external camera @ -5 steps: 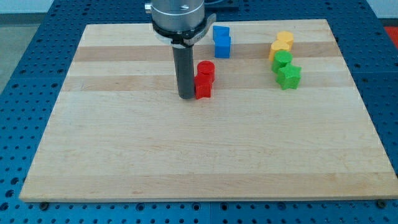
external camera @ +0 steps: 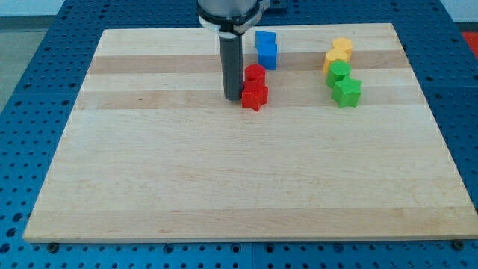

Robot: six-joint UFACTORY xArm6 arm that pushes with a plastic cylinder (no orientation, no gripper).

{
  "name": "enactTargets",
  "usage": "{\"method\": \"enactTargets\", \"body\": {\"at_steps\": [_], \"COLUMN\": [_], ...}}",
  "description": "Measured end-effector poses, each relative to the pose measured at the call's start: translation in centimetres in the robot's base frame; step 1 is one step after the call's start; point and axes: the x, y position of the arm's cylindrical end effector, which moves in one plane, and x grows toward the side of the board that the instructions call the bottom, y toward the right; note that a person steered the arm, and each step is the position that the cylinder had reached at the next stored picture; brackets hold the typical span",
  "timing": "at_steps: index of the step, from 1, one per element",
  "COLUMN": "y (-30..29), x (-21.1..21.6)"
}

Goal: Make a vertical line with red blocks and blue blocks

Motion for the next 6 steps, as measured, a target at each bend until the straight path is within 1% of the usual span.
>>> {"method": "enactTargets", "body": {"at_steps": [1,4,6], "y": [0.3,0.6,1.4], "x": [-1.5,-2.0,-3.3]}}
